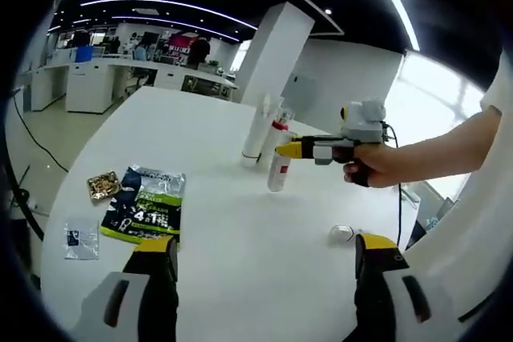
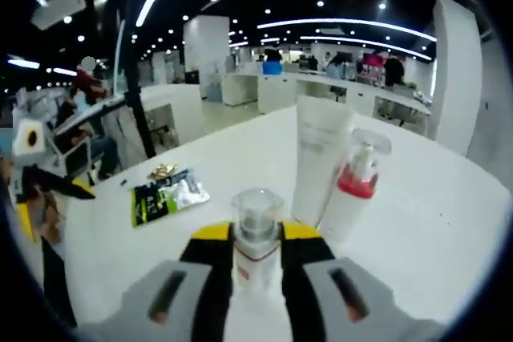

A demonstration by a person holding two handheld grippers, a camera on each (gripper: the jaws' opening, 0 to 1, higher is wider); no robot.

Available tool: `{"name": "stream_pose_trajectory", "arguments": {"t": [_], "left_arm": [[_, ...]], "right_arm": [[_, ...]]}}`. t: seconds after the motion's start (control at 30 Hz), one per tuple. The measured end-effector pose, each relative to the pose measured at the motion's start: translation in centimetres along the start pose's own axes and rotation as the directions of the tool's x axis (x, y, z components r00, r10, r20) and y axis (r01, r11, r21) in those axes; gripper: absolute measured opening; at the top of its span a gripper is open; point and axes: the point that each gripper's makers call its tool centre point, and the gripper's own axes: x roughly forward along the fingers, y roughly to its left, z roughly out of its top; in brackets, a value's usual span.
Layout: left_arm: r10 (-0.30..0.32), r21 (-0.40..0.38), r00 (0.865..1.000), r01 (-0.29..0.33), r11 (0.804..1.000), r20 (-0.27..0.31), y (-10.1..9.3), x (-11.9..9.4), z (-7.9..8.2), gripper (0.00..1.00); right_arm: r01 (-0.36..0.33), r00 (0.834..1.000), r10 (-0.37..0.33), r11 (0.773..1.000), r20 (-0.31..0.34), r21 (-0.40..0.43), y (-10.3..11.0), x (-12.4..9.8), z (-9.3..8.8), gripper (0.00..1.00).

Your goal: Arrange the skincare products in the storage area until every visible bottle or jar stands upright without overlapping.

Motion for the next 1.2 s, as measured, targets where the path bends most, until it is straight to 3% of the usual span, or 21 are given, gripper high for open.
{"name": "stream_pose_trajectory", "arguments": {"t": [0.47,0.93,1.2], "left_arm": [[0.051,0.003,0.999,-0.051,0.999,-0.017,2.3,-0.8,0.9,0.92],[0.050,-0.006,0.998,-0.051,0.999,-0.024,2.7,0.5,1.1,0.92],[0.055,-0.005,0.998,-0.055,0.998,-0.027,3.3,0.4,1.1,0.92]], "right_arm": [[-0.016,1.000,0.017,0.999,0.014,-0.034,-0.4,3.1,-0.4,0.20],[-0.051,0.996,0.053,0.998,0.066,-0.033,-0.3,2.7,-0.7,0.21],[-0.049,0.997,0.050,0.999,0.058,-0.024,-0.2,2.3,-1.1,0.21]]}}
